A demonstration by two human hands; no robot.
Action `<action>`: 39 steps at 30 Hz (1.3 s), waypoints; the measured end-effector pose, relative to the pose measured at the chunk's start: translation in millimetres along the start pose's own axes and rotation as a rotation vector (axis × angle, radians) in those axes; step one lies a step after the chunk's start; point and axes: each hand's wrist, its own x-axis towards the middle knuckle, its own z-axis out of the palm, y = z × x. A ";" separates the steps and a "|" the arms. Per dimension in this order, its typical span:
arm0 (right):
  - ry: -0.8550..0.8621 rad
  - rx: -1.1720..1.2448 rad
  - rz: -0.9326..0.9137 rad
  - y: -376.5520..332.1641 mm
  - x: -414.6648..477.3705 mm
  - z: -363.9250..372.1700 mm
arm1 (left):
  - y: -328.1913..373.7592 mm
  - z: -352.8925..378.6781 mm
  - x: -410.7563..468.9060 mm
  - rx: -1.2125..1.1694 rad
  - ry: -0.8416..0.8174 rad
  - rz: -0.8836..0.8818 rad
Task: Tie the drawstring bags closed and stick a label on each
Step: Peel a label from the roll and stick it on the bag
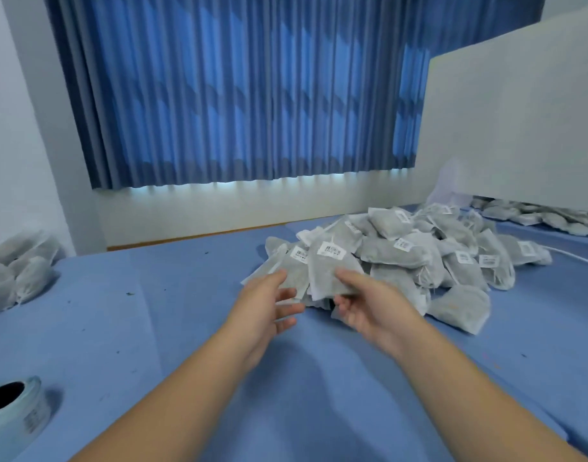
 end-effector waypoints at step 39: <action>-0.505 -0.975 -0.616 221.6 -25.1 248.8 | 32.4 -349.6 -113.6 1.356 0.628 0.181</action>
